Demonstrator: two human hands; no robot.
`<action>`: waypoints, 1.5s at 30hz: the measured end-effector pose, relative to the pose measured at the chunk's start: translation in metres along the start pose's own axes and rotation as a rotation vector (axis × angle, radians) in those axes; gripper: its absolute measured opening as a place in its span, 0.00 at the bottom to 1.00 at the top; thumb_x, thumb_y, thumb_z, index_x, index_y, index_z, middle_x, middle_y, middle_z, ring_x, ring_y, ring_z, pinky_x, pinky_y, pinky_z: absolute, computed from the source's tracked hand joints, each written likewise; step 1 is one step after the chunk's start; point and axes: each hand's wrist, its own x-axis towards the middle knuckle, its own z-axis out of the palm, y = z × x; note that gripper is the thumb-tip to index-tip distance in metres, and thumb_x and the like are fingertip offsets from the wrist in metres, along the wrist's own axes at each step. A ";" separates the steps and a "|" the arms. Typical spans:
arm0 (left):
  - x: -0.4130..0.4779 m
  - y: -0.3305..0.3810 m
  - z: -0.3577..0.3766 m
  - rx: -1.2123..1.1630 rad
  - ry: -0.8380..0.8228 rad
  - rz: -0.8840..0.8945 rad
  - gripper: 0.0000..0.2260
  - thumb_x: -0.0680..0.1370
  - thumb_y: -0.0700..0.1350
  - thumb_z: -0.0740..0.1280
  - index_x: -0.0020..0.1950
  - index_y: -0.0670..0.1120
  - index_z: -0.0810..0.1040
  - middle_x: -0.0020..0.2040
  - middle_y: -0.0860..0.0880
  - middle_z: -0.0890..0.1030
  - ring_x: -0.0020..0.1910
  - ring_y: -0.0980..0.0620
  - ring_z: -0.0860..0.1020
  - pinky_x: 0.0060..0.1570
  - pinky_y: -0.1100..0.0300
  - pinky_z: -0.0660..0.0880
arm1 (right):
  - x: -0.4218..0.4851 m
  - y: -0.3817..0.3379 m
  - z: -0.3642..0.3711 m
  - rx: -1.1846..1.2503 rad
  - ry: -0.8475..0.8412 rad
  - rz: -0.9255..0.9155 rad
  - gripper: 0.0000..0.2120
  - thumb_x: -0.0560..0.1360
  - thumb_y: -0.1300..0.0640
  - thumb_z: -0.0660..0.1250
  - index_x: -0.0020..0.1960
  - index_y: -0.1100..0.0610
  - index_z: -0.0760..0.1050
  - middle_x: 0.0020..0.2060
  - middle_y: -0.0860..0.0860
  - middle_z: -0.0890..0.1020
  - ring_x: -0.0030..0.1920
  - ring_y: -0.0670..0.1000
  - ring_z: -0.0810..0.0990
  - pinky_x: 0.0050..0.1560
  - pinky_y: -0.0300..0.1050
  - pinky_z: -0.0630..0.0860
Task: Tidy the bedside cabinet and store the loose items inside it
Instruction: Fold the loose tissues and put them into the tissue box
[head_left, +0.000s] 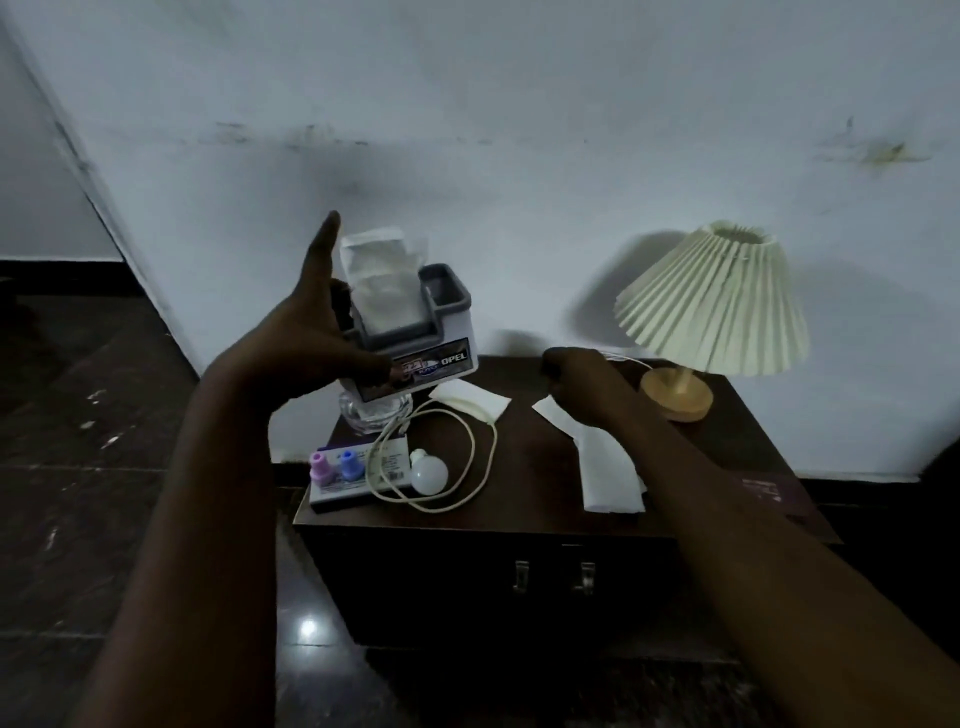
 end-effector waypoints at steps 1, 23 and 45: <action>-0.001 -0.002 -0.005 0.012 0.011 -0.012 0.65 0.66 0.29 0.80 0.82 0.64 0.39 0.52 0.52 0.75 0.45 0.63 0.80 0.36 0.71 0.78 | 0.011 -0.007 0.010 0.010 -0.028 -0.017 0.07 0.73 0.64 0.67 0.49 0.58 0.81 0.47 0.56 0.85 0.50 0.59 0.83 0.42 0.44 0.69; 0.017 -0.014 0.019 0.002 0.032 0.099 0.67 0.61 0.35 0.85 0.82 0.64 0.43 0.67 0.44 0.72 0.61 0.49 0.79 0.48 0.61 0.80 | 0.031 0.036 0.025 -0.208 -0.262 0.303 0.19 0.76 0.52 0.70 0.64 0.59 0.79 0.59 0.56 0.83 0.59 0.58 0.82 0.56 0.46 0.74; 0.021 -0.025 0.066 0.050 -0.080 0.153 0.69 0.49 0.57 0.85 0.78 0.74 0.43 0.73 0.44 0.70 0.68 0.42 0.75 0.64 0.36 0.76 | -0.078 -0.002 -0.020 -0.142 -0.238 0.414 0.09 0.81 0.56 0.65 0.49 0.63 0.77 0.56 0.63 0.83 0.55 0.61 0.83 0.45 0.47 0.73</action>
